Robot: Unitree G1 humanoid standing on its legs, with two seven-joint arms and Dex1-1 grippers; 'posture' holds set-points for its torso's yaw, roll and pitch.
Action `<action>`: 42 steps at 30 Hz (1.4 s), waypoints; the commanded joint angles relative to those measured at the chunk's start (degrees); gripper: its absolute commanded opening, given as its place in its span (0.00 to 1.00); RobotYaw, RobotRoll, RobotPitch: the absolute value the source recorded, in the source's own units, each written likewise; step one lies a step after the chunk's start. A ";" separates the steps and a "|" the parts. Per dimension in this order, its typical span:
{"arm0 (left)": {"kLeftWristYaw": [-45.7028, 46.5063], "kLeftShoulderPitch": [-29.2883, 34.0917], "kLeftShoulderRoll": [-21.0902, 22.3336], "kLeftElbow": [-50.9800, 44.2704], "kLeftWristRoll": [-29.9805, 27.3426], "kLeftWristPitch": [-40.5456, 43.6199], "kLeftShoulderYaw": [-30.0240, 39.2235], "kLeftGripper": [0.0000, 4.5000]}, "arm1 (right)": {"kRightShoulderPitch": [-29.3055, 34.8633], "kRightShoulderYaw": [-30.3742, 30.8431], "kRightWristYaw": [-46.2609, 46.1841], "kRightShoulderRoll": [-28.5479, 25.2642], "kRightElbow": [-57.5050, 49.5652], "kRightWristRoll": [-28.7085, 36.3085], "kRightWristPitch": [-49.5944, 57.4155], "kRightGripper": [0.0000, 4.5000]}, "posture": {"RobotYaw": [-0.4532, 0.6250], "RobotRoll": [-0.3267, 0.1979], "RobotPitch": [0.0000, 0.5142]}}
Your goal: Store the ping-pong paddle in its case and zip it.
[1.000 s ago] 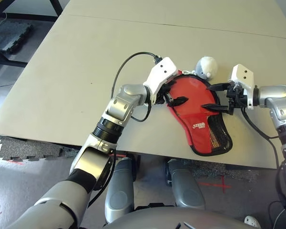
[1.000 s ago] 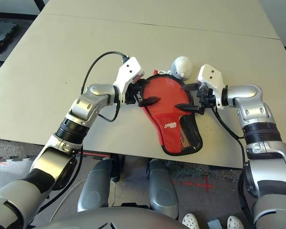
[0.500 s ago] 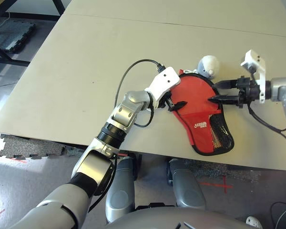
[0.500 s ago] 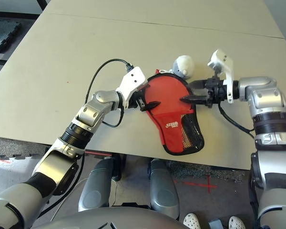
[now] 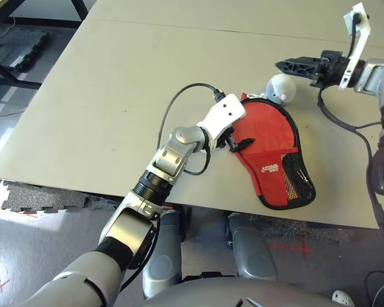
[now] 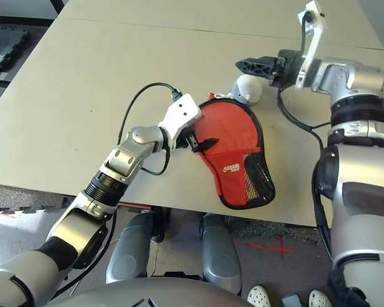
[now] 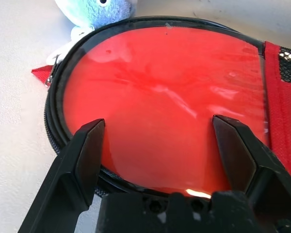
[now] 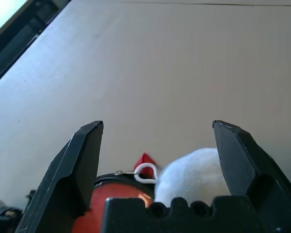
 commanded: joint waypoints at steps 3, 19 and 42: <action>-0.18 4.09 -0.32 0.93 0.74 4.86 -3.45 0.99 | -0.11 -2.60 -11.34 1.60 6.83 -2.12 -2.17 1.00 | 0.37 0.62 0.53; 0.34 5.26 -1.05 -0.82 0.79 5.93 -3.94 1.00 | 3.67 -7.12 -15.87 3.55 10.05 -2.14 3.90 0.94 | 0.37 0.62 0.56; 0.15 3.38 -1.48 2.01 1.13 5.59 -4.79 1.00 | 4.62 -3.31 -5.84 -5.19 7.62 -7.07 5.18 0.06 | 0.34 0.62 0.56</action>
